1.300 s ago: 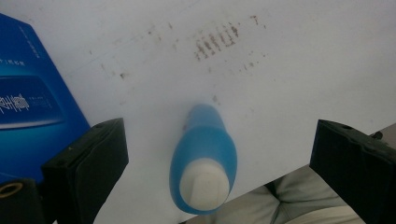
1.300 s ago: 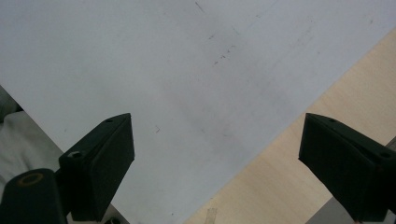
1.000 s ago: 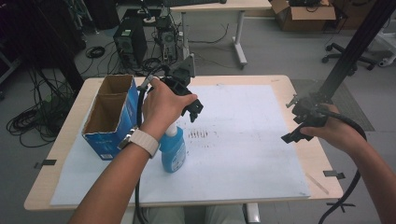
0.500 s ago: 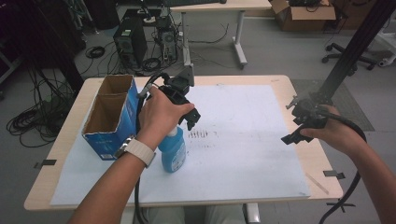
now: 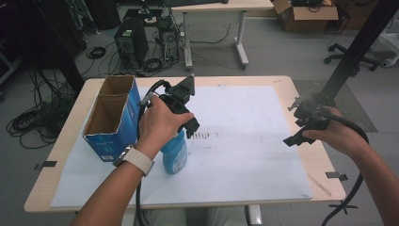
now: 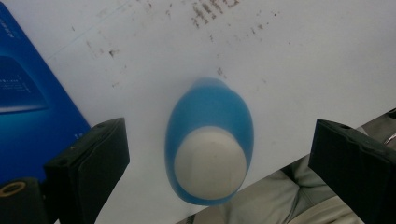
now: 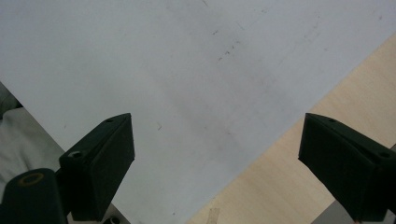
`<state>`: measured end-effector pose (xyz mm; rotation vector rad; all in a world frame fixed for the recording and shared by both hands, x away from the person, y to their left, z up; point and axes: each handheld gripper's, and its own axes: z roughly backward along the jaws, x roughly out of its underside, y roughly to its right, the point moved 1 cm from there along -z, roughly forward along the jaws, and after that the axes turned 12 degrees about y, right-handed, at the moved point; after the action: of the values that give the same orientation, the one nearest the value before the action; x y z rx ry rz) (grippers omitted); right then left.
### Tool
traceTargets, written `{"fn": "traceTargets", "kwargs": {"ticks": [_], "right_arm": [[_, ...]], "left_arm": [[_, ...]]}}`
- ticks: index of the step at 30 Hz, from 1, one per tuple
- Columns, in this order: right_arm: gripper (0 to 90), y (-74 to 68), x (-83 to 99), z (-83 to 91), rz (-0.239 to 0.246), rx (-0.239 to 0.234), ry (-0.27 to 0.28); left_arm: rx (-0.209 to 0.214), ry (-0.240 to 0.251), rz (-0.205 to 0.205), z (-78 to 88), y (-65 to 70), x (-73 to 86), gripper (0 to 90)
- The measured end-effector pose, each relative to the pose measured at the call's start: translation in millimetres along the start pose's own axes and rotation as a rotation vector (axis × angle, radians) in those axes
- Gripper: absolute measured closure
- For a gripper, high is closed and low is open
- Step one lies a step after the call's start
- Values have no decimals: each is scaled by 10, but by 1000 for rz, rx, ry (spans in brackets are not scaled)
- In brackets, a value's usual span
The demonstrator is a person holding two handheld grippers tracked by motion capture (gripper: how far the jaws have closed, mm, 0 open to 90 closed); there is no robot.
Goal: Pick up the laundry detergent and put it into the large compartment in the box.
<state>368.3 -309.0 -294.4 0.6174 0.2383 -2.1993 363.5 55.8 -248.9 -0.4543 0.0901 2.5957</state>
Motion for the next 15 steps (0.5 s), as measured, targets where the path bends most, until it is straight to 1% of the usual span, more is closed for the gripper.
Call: {"fn": "traceTargets", "kwargs": {"ticks": [3, 7, 15], "right_arm": [[108, 1, 5, -8, -3, 0, -2], [108, 2, 15, -31, -5, -2, -8], [108, -16, -7, -47, -3, -6, -7]], "left_arm": [[5, 3, 7, -29, -1, 17, 54], [2, -6, 4, -71, -10, 48, 54], [10, -13, 14, -161, -16, 120, 55]]}}
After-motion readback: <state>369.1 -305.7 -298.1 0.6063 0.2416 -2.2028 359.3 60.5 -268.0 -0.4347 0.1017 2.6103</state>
